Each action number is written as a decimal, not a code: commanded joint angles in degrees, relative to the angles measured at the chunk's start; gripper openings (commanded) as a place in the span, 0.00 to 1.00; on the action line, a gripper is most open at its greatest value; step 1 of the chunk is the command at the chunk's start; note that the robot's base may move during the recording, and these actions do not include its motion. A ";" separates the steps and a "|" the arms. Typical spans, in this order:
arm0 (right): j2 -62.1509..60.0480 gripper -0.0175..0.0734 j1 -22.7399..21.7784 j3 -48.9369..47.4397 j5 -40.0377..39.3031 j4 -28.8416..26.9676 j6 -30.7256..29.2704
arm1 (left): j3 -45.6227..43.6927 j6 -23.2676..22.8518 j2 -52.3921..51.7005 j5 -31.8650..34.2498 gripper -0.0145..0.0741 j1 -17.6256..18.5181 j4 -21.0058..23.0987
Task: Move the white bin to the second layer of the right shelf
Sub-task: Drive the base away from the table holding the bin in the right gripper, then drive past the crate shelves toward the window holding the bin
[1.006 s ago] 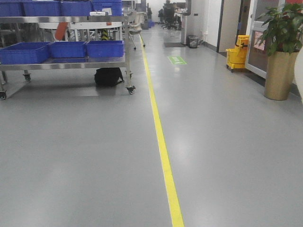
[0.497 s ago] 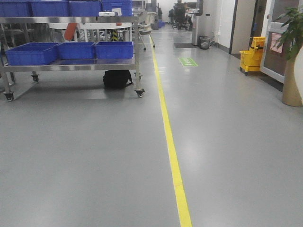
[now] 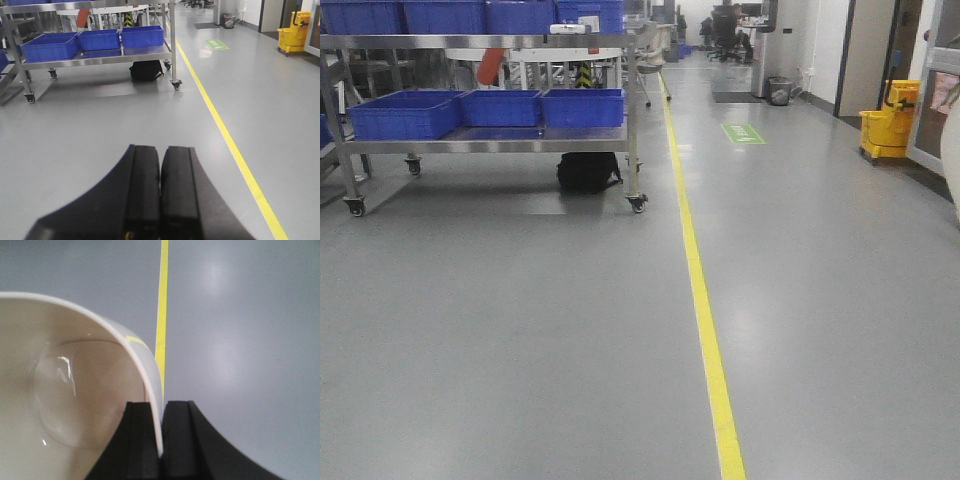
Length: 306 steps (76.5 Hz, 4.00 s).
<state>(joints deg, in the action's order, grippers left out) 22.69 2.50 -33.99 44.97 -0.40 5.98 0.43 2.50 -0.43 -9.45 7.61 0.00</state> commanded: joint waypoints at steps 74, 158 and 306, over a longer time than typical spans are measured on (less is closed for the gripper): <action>0.54 0.24 -0.47 -1.72 -5.28 -0.06 0.22 | 2.11 -0.30 -0.79 5.02 0.26 0.18 0.00; 0.54 0.24 -0.47 -1.72 -5.28 -0.06 0.22 | 2.11 -0.30 -0.79 5.02 0.26 0.18 0.00; 0.54 0.24 -0.47 -1.72 -5.28 -0.06 0.22 | 2.11 -0.30 -0.79 5.02 0.26 0.18 0.00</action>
<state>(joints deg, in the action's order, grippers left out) 22.69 2.50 -33.99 44.97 0.00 5.98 0.43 2.50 -0.43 -9.45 7.61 0.00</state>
